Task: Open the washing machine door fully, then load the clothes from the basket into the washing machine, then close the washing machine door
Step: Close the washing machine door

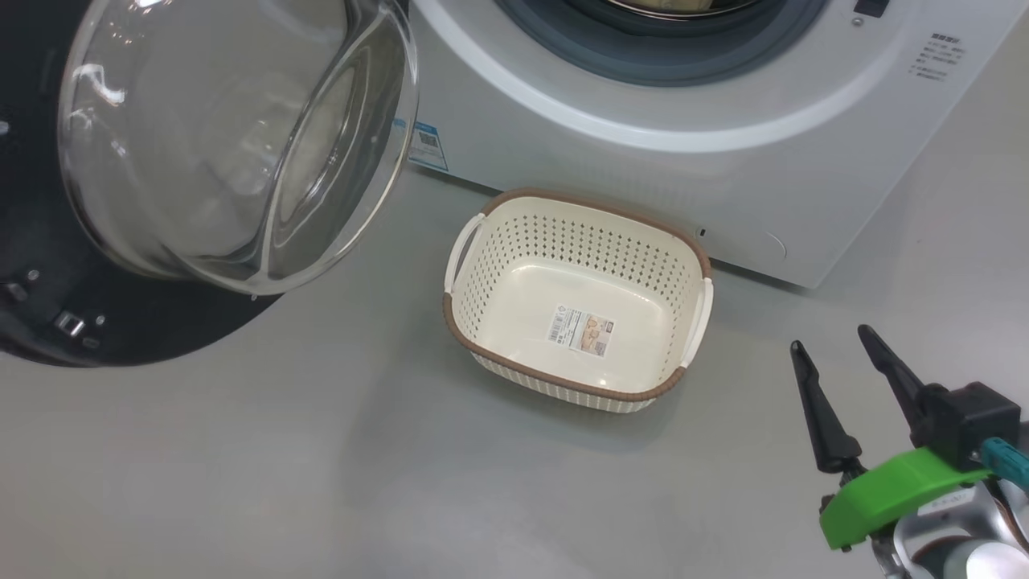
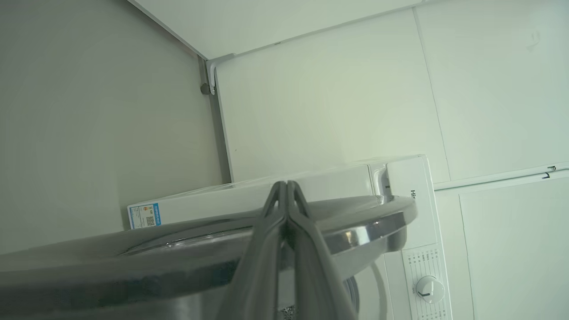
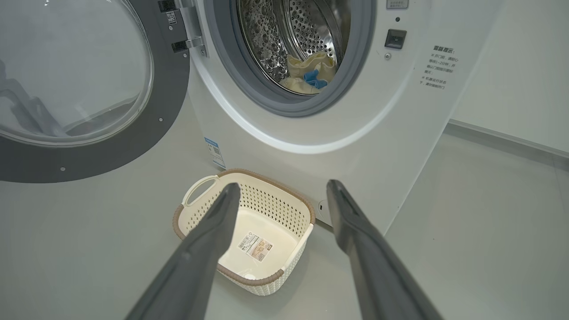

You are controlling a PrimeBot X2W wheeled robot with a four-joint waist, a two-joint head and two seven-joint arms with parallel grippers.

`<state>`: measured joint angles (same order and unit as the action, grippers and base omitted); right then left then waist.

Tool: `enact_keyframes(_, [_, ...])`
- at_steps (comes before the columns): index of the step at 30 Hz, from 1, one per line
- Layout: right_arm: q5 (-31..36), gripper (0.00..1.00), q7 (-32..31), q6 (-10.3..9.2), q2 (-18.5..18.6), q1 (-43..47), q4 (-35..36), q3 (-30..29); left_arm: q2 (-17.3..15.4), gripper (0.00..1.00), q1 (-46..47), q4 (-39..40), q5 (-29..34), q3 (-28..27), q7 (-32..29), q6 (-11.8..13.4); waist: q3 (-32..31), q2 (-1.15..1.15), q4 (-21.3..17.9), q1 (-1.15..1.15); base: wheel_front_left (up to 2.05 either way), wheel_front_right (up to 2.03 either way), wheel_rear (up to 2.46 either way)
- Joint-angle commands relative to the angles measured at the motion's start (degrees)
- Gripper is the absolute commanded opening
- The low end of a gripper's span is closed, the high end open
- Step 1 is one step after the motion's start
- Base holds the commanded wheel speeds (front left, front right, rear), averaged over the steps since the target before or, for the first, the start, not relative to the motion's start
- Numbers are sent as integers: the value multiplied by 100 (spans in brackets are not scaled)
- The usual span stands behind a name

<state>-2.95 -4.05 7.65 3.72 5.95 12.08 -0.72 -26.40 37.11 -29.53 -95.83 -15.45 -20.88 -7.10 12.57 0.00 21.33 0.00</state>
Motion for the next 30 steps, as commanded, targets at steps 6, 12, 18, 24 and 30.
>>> enact_keyframes(6, [-35, 100, 11, -16, 55, -252, 185, 126, 17, 0, -51, 404, 1, 174, -508, -38, 8, 0, 112, 0, 0, 0, 0])
enact_keyframes(12, [-44, 100, 16, -16, 42, -273, 157, 149, 221, 0, -134, 717, -45, 219, -803, -38, 4, 0, 163, 0, 0, 0, 0])
enact_keyframes(18, [-64, 100, 50, -16, 26, -298, 108, 168, 532, 0, -306, 1165, -290, 104, -1188, -38, 2, 0, 141, 0, 0, 0, 0])
enact_keyframes(24, [-87, 100, 93, -16, 5, -338, 69, 177, 786, 0, -432, 1503, -411, 29, -1511, -38, 9, 0, 58, 0, 0, 0, 0])
enact_keyframes(30, [-117, 100, 166, -16, -21, -400, 9, 185, 1135, 0, -547, 1927, -502, 24, -1912, -38, 44, 0, -116, 0, 0, 0, 0])
